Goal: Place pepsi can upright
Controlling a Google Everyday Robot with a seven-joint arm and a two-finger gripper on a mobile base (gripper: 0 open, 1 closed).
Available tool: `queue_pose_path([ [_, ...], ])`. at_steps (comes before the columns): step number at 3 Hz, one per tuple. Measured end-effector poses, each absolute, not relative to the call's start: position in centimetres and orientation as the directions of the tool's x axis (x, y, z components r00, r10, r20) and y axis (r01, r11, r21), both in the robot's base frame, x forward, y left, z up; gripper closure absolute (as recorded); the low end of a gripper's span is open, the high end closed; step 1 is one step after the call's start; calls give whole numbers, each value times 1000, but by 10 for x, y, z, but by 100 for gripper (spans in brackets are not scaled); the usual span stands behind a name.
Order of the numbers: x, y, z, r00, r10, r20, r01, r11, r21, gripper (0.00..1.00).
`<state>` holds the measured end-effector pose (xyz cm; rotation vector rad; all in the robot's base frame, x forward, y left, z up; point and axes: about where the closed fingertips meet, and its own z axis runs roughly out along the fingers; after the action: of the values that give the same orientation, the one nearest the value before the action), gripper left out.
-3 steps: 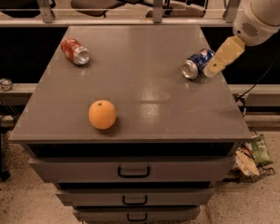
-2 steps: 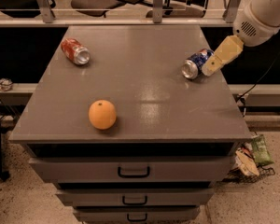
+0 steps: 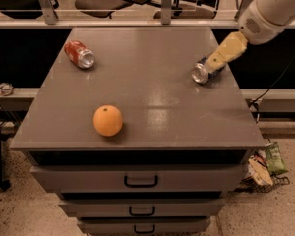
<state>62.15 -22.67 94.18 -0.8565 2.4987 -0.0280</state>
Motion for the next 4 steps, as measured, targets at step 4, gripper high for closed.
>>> queue_pose_path([
  [4,706,-176,886,-933,77,-351,22,987,159,0],
])
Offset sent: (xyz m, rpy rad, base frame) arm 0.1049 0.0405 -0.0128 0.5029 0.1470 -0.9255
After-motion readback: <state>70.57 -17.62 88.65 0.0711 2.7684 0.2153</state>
